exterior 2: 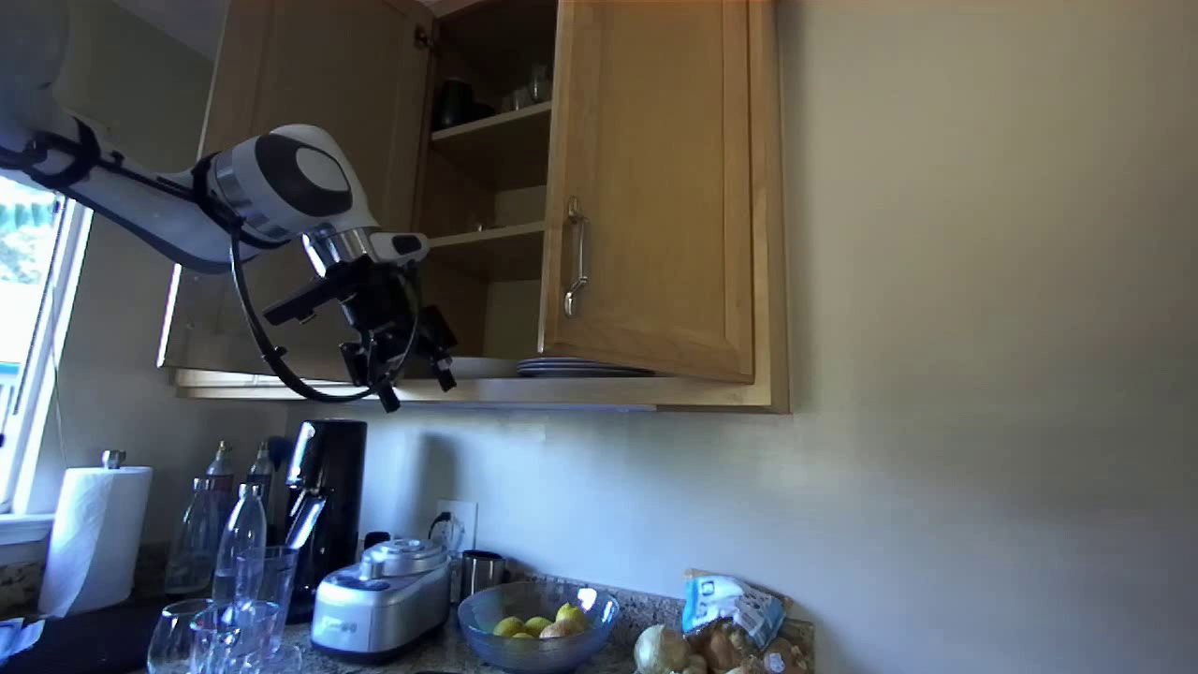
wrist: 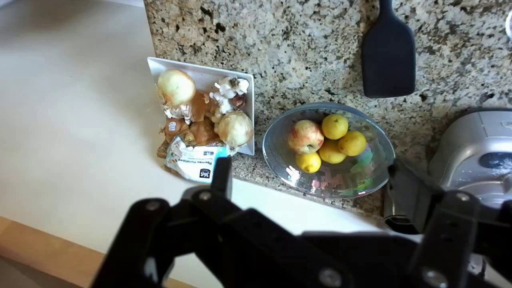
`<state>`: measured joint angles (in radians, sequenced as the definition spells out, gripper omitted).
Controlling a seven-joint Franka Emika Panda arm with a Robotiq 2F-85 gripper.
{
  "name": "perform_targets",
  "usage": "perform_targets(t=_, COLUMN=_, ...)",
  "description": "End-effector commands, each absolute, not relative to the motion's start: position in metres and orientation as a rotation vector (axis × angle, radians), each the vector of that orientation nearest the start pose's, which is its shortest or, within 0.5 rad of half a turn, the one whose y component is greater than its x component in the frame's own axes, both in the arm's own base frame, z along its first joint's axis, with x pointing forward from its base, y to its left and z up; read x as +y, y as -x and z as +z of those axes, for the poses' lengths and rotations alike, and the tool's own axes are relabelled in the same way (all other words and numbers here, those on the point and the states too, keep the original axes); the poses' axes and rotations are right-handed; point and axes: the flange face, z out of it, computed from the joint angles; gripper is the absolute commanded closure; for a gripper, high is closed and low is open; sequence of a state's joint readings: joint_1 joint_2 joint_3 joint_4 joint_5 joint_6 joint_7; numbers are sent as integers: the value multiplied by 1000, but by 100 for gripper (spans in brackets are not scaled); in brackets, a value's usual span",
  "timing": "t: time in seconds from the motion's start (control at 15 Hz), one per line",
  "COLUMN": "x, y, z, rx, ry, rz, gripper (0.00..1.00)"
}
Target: Close the open cabinet doors
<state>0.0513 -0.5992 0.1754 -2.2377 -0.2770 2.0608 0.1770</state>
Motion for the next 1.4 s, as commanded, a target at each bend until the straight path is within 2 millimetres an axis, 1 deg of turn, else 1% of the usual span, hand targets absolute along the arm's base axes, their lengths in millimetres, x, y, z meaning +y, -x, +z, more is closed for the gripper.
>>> perform_targets(t=0.0, x=74, y=-380, z=647, rx=-233, ry=3298, rz=-794, gripper=0)
perform_targets(t=0.07, x=83, y=-391, z=642, rx=-214, ry=3313, rz=-810, gripper=0)
perform_targets(t=0.2, x=80, y=-391, z=643, rx=-213, ry=3313, rz=-811, gripper=0)
perform_targets(t=0.53, x=84, y=-390, z=642, rx=-244, ry=3318, rz=-822, gripper=0)
perform_targets(t=0.67, x=80, y=-381, z=651, rx=-298, ry=3316, rz=-880, gripper=0)
perform_targets(t=0.87, x=71, y=-362, z=663, rx=-361, ry=3295, rz=-896, gripper=0)
perform_targets(t=1.07, x=64, y=-346, z=678, rx=-313, ry=3267, rz=-951, gripper=0)
perform_targets(t=1.33, x=60, y=-320, z=695, rx=-242, ry=3228, rz=-1050, gripper=0)
